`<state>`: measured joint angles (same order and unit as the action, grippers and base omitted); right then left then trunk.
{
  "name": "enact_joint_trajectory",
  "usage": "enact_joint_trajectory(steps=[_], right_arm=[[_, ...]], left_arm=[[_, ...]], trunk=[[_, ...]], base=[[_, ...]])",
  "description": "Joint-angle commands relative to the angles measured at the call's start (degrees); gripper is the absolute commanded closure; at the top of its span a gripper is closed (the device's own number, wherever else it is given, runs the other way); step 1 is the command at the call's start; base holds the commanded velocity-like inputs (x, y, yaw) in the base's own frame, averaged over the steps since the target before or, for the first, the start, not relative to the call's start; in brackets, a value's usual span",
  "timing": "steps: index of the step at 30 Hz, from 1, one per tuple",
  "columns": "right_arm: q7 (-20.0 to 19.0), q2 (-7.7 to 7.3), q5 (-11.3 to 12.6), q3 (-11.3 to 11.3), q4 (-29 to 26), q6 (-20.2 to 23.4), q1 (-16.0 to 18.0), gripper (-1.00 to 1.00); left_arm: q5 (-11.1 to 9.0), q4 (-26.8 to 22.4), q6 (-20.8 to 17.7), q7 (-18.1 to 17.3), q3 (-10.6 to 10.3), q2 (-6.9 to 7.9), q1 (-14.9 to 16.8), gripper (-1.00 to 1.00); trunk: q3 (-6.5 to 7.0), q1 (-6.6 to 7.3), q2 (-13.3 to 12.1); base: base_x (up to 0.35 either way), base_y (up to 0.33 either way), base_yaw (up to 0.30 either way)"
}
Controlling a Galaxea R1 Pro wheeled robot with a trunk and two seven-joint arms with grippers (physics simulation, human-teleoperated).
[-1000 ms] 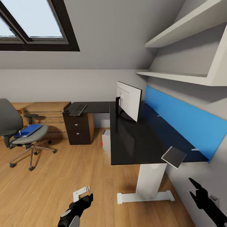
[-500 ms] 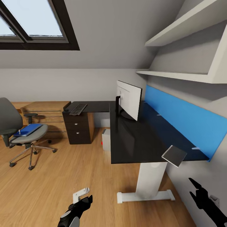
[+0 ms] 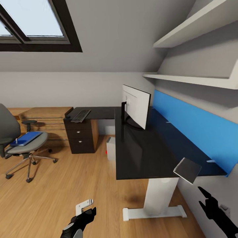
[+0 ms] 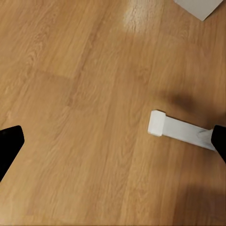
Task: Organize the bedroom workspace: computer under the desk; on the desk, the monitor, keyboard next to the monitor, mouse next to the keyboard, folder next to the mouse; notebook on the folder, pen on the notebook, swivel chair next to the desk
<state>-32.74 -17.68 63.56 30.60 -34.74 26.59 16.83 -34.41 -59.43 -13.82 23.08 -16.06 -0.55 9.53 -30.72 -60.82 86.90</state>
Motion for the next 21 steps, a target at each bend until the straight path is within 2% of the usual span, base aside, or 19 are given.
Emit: enact_joint_trajectory(steps=[1,21], right_arm=[[0.0,0.01,0.3,0.2,0.0,0.5,0.0,-1.00],[0.0,0.01,0.3,0.2,0.0,0.5,0.0,-1.00]], left_arm=[[-0.4,-0.1,-0.1,0.4,-0.1,0.02,0.0,-1.00],[-0.5,0.2,-0.1,0.5,0.0,0.03,0.0,-1.00]], trunk=[[-0.06,-0.02,0.0],[-0.06,-0.02,0.0]], base=[[0.127,0.000,0.000],[0.064,0.000,0.000]])
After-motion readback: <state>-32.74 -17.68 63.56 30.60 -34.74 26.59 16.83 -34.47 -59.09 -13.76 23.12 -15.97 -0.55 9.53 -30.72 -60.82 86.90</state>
